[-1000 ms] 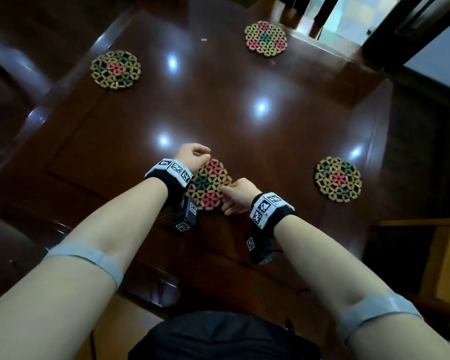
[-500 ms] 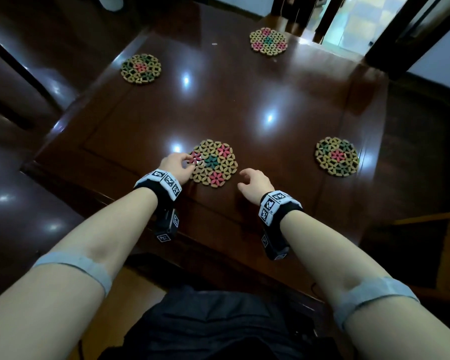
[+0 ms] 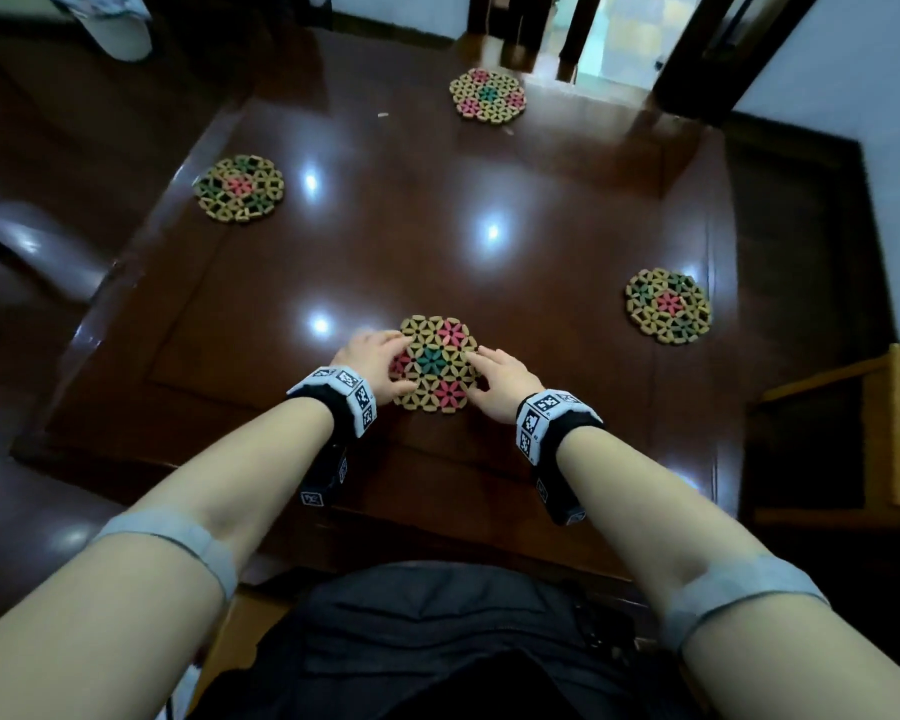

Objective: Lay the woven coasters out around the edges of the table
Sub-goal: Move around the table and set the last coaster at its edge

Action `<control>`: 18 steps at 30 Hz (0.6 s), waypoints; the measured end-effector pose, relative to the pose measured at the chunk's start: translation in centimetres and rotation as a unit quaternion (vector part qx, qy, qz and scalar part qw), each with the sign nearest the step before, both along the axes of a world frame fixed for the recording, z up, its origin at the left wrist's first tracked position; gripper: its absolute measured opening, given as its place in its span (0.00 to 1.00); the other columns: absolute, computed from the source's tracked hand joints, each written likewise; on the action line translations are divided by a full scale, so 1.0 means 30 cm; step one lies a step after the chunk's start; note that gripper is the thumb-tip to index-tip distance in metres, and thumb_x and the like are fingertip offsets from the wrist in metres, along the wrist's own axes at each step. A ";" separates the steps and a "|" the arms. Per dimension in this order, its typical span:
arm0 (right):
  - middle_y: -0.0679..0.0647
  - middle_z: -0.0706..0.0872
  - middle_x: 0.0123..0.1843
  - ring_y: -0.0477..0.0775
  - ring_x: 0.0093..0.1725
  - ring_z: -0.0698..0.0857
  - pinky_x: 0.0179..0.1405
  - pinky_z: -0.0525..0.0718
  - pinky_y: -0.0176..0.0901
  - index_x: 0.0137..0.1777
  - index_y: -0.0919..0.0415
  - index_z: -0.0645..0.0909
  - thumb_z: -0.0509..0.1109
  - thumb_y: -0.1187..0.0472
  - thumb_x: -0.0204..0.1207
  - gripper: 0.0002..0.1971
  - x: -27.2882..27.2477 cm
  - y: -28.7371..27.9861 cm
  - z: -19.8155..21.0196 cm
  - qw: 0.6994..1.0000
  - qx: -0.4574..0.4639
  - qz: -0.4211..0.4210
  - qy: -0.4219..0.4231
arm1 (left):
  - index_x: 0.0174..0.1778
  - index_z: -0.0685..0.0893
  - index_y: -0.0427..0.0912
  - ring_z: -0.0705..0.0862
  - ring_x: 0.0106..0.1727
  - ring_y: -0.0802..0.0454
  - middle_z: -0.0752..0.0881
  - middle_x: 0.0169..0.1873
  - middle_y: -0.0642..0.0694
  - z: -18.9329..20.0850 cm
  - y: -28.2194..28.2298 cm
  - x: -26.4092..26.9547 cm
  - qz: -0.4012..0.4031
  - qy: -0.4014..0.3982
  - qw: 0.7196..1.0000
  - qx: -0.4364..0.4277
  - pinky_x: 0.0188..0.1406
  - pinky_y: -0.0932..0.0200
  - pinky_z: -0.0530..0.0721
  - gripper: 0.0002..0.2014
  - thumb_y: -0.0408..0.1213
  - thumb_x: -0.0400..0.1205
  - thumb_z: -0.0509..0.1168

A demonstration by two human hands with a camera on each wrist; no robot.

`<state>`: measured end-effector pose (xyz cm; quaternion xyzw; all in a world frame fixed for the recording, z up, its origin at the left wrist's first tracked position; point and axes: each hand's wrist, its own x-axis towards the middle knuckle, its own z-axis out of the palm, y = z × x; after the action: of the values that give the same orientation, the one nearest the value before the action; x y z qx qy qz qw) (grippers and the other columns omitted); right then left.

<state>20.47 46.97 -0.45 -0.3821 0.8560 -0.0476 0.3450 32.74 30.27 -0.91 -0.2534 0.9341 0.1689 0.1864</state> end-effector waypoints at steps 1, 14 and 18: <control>0.50 0.54 0.87 0.55 0.85 0.51 0.82 0.58 0.55 0.84 0.50 0.56 0.61 0.50 0.82 0.31 0.012 -0.008 -0.006 1.000 0.010 0.004 -0.001 | 0.81 0.62 0.53 0.61 0.81 0.46 0.63 0.82 0.52 -0.008 -0.006 0.000 -0.026 -0.007 1.000 -0.004 0.77 0.46 0.64 0.38 0.58 0.77 0.66; 0.55 0.74 0.73 0.60 0.71 0.71 0.70 0.72 0.55 0.82 0.49 0.57 0.70 0.43 0.74 0.40 0.151 0.015 -0.046 0.997 0.007 -0.013 0.077 | 0.79 0.63 0.56 0.66 0.75 0.47 0.73 0.71 0.50 -0.030 -0.098 0.078 -0.174 0.001 0.985 0.017 0.76 0.49 0.63 0.46 0.59 0.67 0.74; 0.53 0.69 0.75 0.59 0.73 0.66 0.71 0.68 0.54 0.81 0.43 0.58 0.75 0.45 0.70 0.41 0.180 0.032 -0.046 0.998 0.012 -0.023 0.063 | 0.82 0.58 0.55 0.64 0.74 0.46 0.70 0.70 0.49 -0.044 -0.070 0.135 -0.157 -0.018 0.987 0.031 0.76 0.49 0.59 0.52 0.63 0.63 0.75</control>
<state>25.88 47.93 -1.82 -0.3601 0.8852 -0.0216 0.2939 36.81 28.16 -2.23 -0.1004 0.9533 0.1614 0.2347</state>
